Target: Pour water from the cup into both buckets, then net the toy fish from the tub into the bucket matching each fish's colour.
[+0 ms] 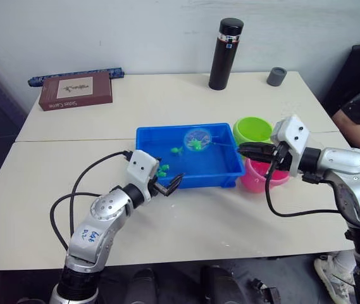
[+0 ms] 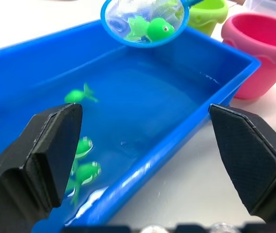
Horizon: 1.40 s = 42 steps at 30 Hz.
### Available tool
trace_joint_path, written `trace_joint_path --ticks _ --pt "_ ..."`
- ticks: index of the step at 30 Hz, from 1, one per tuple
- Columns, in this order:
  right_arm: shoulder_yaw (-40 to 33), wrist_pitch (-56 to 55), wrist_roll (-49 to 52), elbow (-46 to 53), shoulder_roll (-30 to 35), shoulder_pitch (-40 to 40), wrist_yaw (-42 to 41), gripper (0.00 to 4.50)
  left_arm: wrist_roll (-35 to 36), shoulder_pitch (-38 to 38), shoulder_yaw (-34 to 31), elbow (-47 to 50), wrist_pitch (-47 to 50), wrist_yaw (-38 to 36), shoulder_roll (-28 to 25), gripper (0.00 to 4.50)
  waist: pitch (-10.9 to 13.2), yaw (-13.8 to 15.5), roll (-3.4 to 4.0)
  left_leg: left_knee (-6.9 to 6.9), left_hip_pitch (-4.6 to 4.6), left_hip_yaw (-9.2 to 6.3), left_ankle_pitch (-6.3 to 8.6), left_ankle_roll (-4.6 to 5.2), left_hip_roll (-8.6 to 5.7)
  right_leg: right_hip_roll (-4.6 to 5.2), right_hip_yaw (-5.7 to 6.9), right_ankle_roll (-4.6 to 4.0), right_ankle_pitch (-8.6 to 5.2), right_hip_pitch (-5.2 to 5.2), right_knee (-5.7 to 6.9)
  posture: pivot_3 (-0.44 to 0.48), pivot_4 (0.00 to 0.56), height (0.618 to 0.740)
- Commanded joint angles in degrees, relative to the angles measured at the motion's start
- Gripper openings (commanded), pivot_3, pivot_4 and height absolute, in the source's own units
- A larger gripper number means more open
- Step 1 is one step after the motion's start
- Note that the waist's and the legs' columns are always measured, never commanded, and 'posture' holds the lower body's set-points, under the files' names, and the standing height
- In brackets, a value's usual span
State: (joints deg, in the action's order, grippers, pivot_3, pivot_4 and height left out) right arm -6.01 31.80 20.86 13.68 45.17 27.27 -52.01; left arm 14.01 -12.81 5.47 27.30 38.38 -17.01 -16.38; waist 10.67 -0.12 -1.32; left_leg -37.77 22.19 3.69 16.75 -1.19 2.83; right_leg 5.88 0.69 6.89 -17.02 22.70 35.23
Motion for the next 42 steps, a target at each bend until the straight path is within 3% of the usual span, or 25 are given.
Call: trace_joint_path --ticks 1,19,36,42 --pt "-5.81 0.20 0.10 -0.31 2.52 2.16 3.05 0.00 -0.38 -0.80 0.34 -0.49 -1.92 -1.06 -0.21 4.48 0.00 -0.03 0.00 0.01 0.00 0.01 0.00 0.00 0.00 0.00 0.01 -0.01 0.00 0.01 -0.01 0.000 0.150 0.740" --pt "-10.26 -15.12 -8.76 -18.04 6.38 -0.70 9.93 0.00 -0.99 -4.42 0.32 -4.73 -4.23 -3.10 0.13 4.48 0.00 0.02 0.00 0.23 0.07 0.08 -0.01 0.01 -0.03 -0.05 0.04 0.07 0.03 0.07 -0.28 0.000 0.150 0.740" --pt "-7.25 -43.35 -24.61 -19.27 6.14 -9.65 19.67 0.00 -1.11 -4.96 0.10 -4.88 -4.17 -3.19 0.16 4.48 0.00 -0.02 0.00 0.22 0.02 0.10 -0.10 -0.13 -0.02 -0.13 -0.01 0.11 0.05 0.05 -0.25 0.000 0.150 0.740" --pt "-6.47 -48.20 -27.56 -19.36 6.02 -11.75 21.73 0.00 -1.10 -4.92 0.10 -4.75 -4.04 -3.11 0.26 4.48 0.00 -0.01 0.00 0.19 0.03 0.11 -0.11 -0.15 -0.03 -0.13 -0.03 0.13 0.06 0.04 -0.26 0.000 0.150 0.740"
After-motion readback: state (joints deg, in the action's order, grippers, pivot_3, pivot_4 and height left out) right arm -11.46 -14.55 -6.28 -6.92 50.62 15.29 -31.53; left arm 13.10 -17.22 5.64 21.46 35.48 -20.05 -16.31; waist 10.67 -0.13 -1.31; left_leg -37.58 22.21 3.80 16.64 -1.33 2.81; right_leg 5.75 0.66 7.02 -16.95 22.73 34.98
